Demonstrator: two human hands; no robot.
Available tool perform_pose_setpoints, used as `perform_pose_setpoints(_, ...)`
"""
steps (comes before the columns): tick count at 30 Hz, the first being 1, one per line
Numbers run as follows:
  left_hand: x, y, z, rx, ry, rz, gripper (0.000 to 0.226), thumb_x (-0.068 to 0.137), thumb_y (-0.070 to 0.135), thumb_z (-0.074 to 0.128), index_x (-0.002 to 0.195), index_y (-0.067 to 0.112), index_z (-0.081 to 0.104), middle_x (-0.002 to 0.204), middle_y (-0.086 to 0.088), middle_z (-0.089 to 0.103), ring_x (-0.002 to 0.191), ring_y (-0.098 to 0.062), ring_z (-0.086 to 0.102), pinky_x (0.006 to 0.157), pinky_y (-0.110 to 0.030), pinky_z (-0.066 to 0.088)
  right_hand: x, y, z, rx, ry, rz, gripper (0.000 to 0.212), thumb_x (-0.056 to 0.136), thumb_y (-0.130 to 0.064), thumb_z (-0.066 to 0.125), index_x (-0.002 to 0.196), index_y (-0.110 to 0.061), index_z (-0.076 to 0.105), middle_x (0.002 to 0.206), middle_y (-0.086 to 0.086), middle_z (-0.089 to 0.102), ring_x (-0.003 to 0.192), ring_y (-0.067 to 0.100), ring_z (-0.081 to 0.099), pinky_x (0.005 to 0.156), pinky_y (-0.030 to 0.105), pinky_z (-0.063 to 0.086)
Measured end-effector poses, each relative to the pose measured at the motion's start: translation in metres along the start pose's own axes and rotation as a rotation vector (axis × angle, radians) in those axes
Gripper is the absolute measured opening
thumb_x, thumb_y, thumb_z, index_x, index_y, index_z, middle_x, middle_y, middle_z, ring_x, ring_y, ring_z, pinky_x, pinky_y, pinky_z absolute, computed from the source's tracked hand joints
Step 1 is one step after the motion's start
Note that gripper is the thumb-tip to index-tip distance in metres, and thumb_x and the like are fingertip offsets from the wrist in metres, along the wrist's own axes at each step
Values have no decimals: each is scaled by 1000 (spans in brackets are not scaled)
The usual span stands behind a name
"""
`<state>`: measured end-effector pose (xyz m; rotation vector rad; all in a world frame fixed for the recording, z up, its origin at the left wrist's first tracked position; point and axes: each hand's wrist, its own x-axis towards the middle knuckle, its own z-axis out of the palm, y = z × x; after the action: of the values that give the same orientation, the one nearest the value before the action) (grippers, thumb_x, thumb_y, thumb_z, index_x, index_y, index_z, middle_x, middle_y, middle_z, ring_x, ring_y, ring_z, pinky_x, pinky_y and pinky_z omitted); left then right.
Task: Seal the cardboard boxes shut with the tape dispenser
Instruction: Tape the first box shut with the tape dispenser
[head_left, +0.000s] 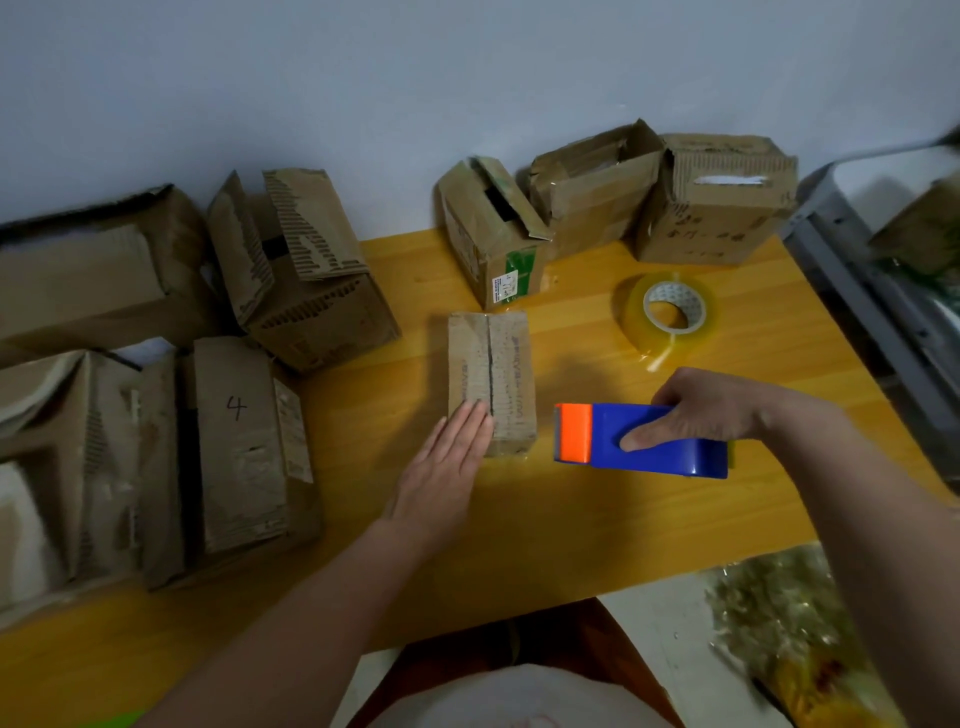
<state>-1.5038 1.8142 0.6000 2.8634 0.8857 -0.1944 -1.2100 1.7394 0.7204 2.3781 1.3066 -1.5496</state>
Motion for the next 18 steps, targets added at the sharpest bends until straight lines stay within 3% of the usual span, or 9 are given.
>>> perform_pose_setpoints(3,1,-1,-2,6,-26,-4,92,87,12,38,137,18,-38,143,1,-48,133,-13,-44,109,-34,-27,-7,18,-11,-26,22,60,48,62,-59,78,74,-14,67,65,-3,67,66,17,63,61,28,44)
perform_pose_setpoints(7,2,6,-12,-60,-45,-16,94,81,31,45,147,20,-20,159,-4,-20,140,-12,-32,112,-32,-25,-5,29,-10,-58,113,91,49,63,-61,77,77,-16,63,74,-1,65,70,17,61,57,27,41)
perform_pose_setpoints(11,6,18,-23,-133,75,-93,57,97,47,25,151,31,17,160,-5,13,149,-20,2,116,-37,-17,6,24,7,-203,179,107,53,69,-69,68,86,-20,55,85,-1,59,79,17,58,66,30,45)
perform_pose_setpoints(13,19,23,-30,-71,86,-196,48,100,48,25,148,37,27,152,-5,34,141,-24,24,116,-38,-12,6,25,12,-247,205,119,55,70,-71,64,87,-20,54,85,-1,58,80,18,58,67,32,46)
perform_pose_setpoints(16,42,26,-37,51,64,-224,54,97,54,27,149,42,20,137,-7,39,129,-25,31,117,-41,-7,7,26,18,-311,230,143,56,72,-74,59,86,-21,49,83,-2,55,81,19,57,64,30,43)
perform_pose_setpoints(18,49,25,-32,81,41,-186,60,97,56,22,151,39,2,156,-11,15,144,-31,7,116,-41,-13,9,23,20,-366,256,168,54,76,-73,57,86,-21,45,79,-3,51,80,19,56,62,30,40)
